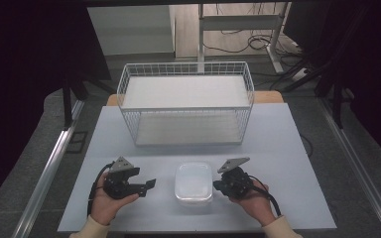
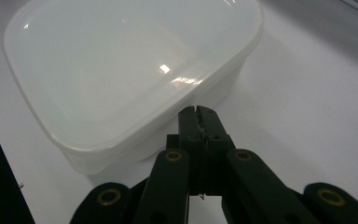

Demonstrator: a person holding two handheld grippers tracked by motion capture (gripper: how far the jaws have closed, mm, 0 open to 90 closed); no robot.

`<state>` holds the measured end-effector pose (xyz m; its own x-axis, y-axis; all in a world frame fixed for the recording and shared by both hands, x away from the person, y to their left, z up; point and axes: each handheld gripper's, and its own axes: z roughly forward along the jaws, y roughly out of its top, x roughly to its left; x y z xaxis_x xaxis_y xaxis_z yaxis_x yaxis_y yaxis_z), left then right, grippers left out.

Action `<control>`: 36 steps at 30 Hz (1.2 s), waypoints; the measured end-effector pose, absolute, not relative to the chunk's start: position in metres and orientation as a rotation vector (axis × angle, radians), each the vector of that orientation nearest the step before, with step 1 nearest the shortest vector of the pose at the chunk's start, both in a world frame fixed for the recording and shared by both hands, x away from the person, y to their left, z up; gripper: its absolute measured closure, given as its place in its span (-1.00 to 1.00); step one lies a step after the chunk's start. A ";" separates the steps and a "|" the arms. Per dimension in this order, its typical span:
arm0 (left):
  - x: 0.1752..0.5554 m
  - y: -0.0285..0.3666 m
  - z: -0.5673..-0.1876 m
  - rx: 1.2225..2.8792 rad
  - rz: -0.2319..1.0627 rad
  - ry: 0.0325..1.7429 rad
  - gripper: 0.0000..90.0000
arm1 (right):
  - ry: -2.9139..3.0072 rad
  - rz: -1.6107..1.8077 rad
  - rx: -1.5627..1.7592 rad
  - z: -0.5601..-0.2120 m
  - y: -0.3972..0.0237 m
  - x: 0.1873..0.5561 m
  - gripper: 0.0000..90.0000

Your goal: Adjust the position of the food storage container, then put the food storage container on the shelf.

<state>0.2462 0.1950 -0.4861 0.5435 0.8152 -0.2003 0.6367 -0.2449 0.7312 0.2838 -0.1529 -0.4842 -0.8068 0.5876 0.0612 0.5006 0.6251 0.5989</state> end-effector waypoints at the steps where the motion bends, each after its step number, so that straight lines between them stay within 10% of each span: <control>1: 0.247 0.195 -0.486 1.976 0.279 1.175 -0.49 | 2.703 0.937 0.913 -0.484 -0.153 0.284 0.98; 10: 0.246 0.198 -0.485 1.953 0.276 1.188 -0.49 | 2.603 0.990 0.979 -0.474 -0.174 0.280 0.95; 12: 0.246 0.198 -0.485 1.951 0.274 1.188 -0.50 | 2.580 1.014 0.994 -0.474 -0.178 0.279 0.82; 15: 0.246 0.198 -0.486 1.951 0.272 1.192 -0.50 | 2.464 1.103 1.053 -0.472 -0.186 0.276 -0.03; 19: 0.247 0.199 -0.486 1.951 0.273 1.196 -0.49 | 2.438 1.175 1.109 -0.473 -0.188 0.277 -0.22; 36: 0.248 0.198 -0.486 1.946 0.253 1.243 -0.48 | 2.425 1.259 1.143 -0.471 -0.189 0.277 -0.43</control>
